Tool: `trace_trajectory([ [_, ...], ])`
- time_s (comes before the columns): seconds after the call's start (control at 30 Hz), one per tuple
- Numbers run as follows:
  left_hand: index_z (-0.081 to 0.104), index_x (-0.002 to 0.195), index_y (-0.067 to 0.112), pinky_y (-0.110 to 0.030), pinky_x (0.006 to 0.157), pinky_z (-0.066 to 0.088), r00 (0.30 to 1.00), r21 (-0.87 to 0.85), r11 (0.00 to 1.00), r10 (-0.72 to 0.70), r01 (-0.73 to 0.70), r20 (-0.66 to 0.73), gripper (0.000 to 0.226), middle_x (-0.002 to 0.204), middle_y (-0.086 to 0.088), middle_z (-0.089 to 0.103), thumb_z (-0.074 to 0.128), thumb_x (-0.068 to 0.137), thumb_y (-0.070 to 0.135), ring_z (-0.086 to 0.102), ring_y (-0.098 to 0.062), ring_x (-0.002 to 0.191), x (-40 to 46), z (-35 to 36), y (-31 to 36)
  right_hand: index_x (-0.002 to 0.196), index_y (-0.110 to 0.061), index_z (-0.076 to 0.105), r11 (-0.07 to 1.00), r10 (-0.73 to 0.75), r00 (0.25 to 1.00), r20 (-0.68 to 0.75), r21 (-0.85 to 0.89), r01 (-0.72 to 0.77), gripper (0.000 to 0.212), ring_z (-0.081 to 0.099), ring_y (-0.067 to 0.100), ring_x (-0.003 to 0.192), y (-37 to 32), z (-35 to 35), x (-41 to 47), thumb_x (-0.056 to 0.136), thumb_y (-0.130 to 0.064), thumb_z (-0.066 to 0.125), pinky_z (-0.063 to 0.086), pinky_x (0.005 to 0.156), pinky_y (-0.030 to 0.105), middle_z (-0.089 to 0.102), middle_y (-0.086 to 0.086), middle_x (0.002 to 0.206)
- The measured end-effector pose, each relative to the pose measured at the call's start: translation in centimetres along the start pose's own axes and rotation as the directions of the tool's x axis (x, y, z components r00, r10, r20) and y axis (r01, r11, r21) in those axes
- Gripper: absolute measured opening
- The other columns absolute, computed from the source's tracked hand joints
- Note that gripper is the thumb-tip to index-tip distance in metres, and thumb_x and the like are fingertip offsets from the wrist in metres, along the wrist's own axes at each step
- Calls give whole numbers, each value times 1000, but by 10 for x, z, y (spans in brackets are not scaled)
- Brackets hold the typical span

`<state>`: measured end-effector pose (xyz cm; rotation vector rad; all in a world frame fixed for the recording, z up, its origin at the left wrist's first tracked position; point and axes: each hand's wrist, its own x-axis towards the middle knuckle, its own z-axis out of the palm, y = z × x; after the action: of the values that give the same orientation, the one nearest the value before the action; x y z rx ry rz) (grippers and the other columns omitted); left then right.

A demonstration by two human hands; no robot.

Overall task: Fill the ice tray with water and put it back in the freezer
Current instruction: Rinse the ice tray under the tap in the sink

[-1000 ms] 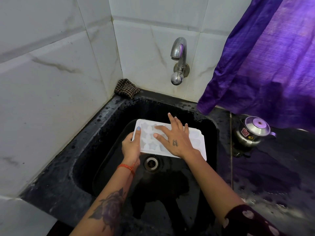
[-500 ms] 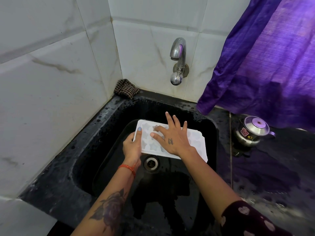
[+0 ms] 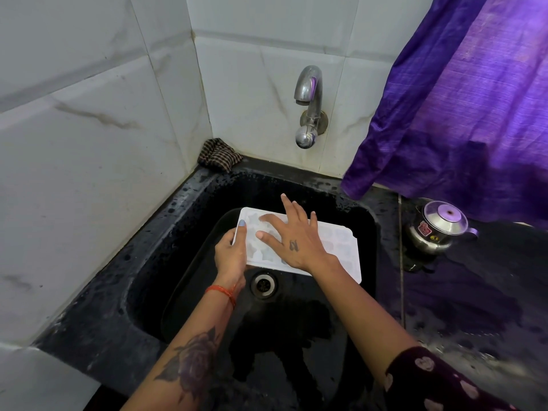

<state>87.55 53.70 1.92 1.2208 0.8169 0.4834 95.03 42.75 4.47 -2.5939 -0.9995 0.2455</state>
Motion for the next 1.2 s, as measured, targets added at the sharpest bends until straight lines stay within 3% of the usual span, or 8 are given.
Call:
trace_trajectory([
  [0.23,66,81,19,-19,59,45,999,16,1000,26,-26,20,23,75,8,63,54,94,34,59,-3,68,-3,3,3,139,-46,38,1000,-8,999,54,-21,9,47,-5,28,148,-9,1,7,95,-60,26,-6,115,60,-4,2,162],
  [0.43,67,78,19,-28,64,50,1000,-6,1000,-6,6,28,24,78,1,67,56,93,35,63,-13,72,-1,2,1,134,-45,46,997,-3,999,42,-78,6,47,-5,28,148,-8,-3,10,96,-60,22,-6,114,60,-4,3,162],
  [0.57,67,77,21,-28,63,49,1000,4,1000,-3,3,26,23,76,3,67,56,94,33,62,-11,70,-3,4,0,134,-43,47,990,11,999,44,-139,-5,51,-7,30,148,-12,-5,11,95,-62,19,-6,114,62,-5,3,162],
  [0.93,67,77,21,-34,72,53,999,-19,999,-33,34,12,22,81,-2,68,56,93,33,64,-17,77,-1,3,1,137,-44,41,995,5,999,45,-96,-1,49,-6,30,148,-12,-3,8,95,-61,22,-6,113,63,-4,3,162],
  [1.2,66,82,21,-26,62,50,1000,-44,999,-12,12,-3,20,81,1,67,55,94,33,64,-13,73,-1,-1,5,144,-43,32,999,-25,999,32,-32,26,53,-9,27,148,-10,0,2,95,-61,26,-8,115,59,-4,1,162],
])
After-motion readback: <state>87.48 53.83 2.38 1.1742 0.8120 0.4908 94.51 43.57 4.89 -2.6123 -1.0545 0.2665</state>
